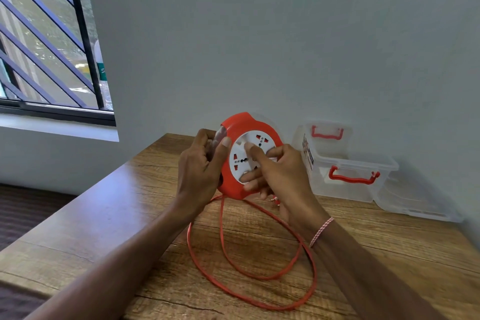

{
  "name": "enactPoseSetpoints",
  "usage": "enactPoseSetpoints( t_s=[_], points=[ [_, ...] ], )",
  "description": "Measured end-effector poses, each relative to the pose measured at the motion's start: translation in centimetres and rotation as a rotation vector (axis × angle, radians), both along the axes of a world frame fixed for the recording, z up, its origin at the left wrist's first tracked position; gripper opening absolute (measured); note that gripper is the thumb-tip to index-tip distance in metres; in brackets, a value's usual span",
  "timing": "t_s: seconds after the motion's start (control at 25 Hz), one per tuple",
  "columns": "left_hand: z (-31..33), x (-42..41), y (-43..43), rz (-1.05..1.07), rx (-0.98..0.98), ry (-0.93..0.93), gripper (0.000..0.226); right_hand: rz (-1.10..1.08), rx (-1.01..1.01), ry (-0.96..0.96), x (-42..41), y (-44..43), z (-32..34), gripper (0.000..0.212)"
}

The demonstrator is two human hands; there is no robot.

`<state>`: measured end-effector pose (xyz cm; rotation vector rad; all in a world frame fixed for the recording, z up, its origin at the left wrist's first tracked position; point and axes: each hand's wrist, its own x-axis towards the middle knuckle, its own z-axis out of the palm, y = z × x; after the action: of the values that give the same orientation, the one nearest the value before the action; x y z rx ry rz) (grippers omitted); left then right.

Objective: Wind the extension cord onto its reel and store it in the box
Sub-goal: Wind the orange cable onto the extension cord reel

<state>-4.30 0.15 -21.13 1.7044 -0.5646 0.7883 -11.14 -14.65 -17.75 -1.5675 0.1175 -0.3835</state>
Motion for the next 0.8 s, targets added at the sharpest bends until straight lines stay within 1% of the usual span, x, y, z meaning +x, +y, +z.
enactPoseSetpoints(
  t_s=[0.04,0.08,0.12,0.16,0.2,0.24,0.32,0.4,0.48,0.6,0.64,0.68,0.72,0.76,0.8],
  points=[
    [0.1,0.1,0.1,0.006,-0.011,0.004,0.033,0.006,-0.061,-0.013,0.0,-0.2,0.1,0.050],
    [0.2,0.2,0.3,0.009,-0.032,0.015,0.034,-0.050,-0.266,-0.081,0.0,-0.6,0.2,0.048],
    [0.3,0.3,0.4,0.008,-0.060,0.032,0.035,-0.163,-0.573,-0.197,0.1,-1.2,0.2,0.046],
    [0.4,0.4,0.5,0.004,-0.085,0.049,0.034,-0.285,-0.893,-0.357,0.2,-1.9,0.1,0.044],
    [0.5,0.4,0.6,0.003,-0.101,0.061,0.032,-0.337,-1.144,-0.522,0.2,-2.5,0.2,0.043],
    [0.6,0.4,0.6,0.002,-0.106,0.067,0.031,-0.313,-1.320,-0.618,0.2,-2.9,0.4,0.044],
    [0.6,0.4,0.7,-0.007,-0.103,0.067,0.030,-0.217,-1.524,-0.616,0.2,-3.4,0.8,0.052],
    [0.5,0.4,0.7,-0.014,-0.084,0.064,0.030,-0.211,-1.643,-0.577,0.2,-3.4,0.8,0.063],
    [0.3,0.3,0.7,-0.025,-0.060,0.055,0.030,-0.243,-1.656,-0.607,0.2,-3.2,0.5,0.069],
    [0.1,0.1,0.3,-0.045,-0.043,0.045,0.041,-0.302,-1.574,-0.664,0.0,-3.2,0.6,0.068],
    [0.0,0.0,0.1,-0.042,-0.042,0.039,0.044,-0.305,-1.524,-0.637,-0.1,-3.1,0.7,0.067],
    [-0.1,-0.2,0.0,-0.034,-0.042,0.031,0.047,-0.316,-1.422,-0.587,-0.2,-2.7,0.7,0.067],
    [-0.1,-0.3,-0.1,-0.029,-0.046,0.024,0.049,-0.334,-1.260,-0.518,-0.3,-2.1,0.6,0.066],
    [-0.1,-0.5,-0.3,-0.024,-0.051,0.016,0.054,-0.327,-1.029,-0.413,-0.3,-1.5,0.5,0.062],
    [-0.1,-0.6,-0.5,-0.012,-0.053,0.007,0.057,-0.279,-0.745,-0.283,-0.2,-1.0,0.4,0.058]
  ],
)
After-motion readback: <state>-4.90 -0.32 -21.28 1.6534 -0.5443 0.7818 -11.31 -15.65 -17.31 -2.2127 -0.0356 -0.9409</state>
